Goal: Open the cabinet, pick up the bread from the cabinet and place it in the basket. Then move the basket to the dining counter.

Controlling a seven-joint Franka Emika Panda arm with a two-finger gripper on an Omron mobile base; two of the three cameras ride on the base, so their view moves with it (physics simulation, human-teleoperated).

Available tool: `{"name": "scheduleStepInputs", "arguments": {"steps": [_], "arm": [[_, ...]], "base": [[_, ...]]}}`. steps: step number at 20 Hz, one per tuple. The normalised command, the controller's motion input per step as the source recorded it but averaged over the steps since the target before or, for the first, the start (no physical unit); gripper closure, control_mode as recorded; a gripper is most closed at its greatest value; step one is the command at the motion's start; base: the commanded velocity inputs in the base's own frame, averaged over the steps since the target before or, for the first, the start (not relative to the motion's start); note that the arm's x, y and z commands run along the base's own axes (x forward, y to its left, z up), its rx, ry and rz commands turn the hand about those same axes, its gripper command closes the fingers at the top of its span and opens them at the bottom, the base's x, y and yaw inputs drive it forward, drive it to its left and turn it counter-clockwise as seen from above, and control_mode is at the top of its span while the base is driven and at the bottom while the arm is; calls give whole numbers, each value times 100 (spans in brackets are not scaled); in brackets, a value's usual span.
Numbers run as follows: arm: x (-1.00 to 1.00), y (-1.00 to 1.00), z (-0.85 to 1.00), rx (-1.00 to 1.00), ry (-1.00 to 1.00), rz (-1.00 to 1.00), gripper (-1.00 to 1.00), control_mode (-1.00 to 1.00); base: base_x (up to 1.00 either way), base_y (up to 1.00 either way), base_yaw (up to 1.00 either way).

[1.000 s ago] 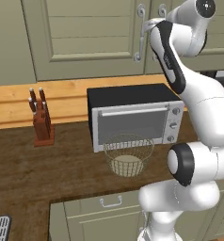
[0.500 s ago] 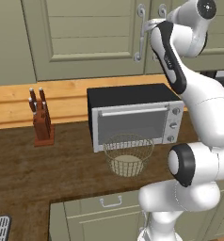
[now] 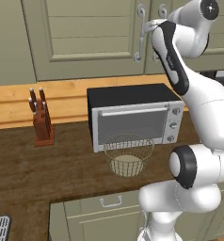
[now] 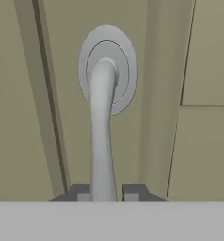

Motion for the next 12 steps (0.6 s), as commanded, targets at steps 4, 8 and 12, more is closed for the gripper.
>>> {"name": "scheduleStepInputs", "arguments": {"steps": [4,8,12], "arm": [[-37,-9,-31,0,7,-1,100,-100],[-74,-71,-30,2,7,0,100,-100],[-97,-87,-24,5,2,0,100,-100]], "base": [[0,0,0],[0,0,0],[0,0,0]]}}
